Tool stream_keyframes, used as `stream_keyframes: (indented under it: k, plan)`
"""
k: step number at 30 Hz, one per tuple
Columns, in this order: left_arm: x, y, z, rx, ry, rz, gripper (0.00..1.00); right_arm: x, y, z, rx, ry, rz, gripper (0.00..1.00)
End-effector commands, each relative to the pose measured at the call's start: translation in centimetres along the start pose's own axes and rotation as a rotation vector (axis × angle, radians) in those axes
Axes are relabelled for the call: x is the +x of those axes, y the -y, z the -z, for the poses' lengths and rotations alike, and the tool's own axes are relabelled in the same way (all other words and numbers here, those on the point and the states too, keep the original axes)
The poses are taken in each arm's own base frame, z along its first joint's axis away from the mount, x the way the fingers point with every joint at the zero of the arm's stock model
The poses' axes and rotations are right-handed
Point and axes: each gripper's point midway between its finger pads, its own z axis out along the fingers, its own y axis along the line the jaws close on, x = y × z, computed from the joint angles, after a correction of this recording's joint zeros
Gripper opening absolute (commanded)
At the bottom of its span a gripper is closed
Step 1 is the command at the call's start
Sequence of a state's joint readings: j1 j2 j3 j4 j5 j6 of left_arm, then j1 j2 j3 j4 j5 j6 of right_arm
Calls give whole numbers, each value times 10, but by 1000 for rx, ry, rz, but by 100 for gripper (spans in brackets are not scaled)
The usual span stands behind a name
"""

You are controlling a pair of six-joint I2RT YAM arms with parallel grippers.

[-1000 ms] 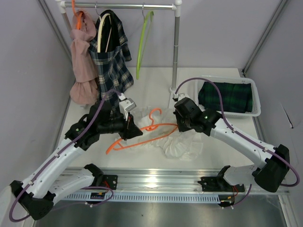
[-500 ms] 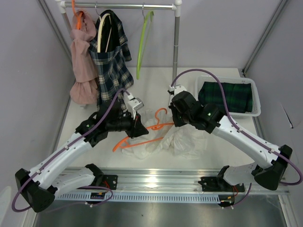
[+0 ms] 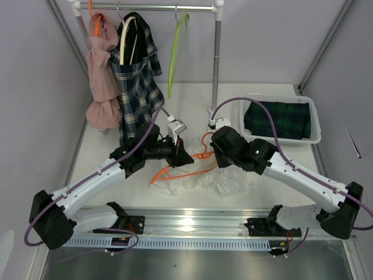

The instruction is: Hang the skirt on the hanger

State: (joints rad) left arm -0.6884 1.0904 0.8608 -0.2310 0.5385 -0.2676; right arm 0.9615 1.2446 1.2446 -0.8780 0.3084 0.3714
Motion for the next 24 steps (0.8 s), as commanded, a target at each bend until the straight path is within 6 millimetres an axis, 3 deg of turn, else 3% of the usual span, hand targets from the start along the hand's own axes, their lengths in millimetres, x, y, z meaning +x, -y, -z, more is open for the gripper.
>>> stream_keyframes:
  k: [1,6,13,18,24]
  plan:
    - [-4,9,-19,78,48,-11,0,-7,-11,2,-53,69,-37,5]
    - [9,9,-35,100,24,-1,0,0,-8,-8,-37,80,-33,12]
    - [18,9,-43,103,0,3,0,-8,-13,-3,-67,160,-57,41]
    - [20,8,-45,99,-9,6,0,-22,-18,7,-98,241,-88,45]
    - [19,11,-47,107,-11,1,0,-24,-17,-7,-60,254,-90,46]
